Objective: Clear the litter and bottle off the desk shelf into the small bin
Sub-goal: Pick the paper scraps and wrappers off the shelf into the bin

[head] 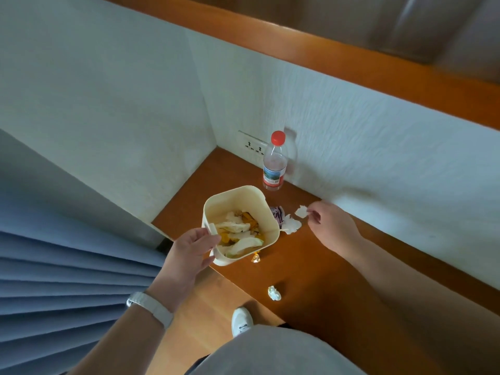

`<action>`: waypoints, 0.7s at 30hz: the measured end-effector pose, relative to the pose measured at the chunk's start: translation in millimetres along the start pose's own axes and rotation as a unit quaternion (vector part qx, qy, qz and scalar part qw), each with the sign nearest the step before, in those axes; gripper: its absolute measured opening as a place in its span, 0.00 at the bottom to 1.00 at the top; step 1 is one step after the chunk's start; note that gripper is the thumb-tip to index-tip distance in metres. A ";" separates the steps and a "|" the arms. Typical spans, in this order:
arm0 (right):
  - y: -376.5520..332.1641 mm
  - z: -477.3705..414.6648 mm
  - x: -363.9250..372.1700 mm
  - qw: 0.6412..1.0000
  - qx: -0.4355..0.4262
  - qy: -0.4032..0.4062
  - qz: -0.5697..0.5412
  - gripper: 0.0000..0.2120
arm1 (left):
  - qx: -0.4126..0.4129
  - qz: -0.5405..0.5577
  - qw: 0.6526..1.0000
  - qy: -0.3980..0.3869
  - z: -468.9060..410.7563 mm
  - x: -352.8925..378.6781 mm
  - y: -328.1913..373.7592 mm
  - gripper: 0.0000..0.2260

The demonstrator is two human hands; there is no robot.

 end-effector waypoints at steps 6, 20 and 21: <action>-76.2 4.8 -58.2 0.990 -0.056 0.051 -0.117 0.08 | 0.013 -0.008 1.000 -0.018 -1.9 -4.5 -1.7 0.09; -158.4 2.8 -46.5 0.980 -0.148 -0.017 -0.136 0.11 | 0.009 -0.022 0.996 -0.090 -5.3 -3.8 -10.3 0.07; -153.1 0.5 -46.8 0.981 -0.140 -0.013 -0.136 0.10 | 0.008 -0.021 0.996 -0.088 -7.1 -4.2 -10.3 0.07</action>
Point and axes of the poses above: each hand's wrist, its own z-axis away from the middle knuckle, its own x-axis out of the palm, y = z × x, the point moved 7 cm from there along -z, towards the middle knuckle, and after that the axes turned 11 degrees about y, right-handed, at the moved point
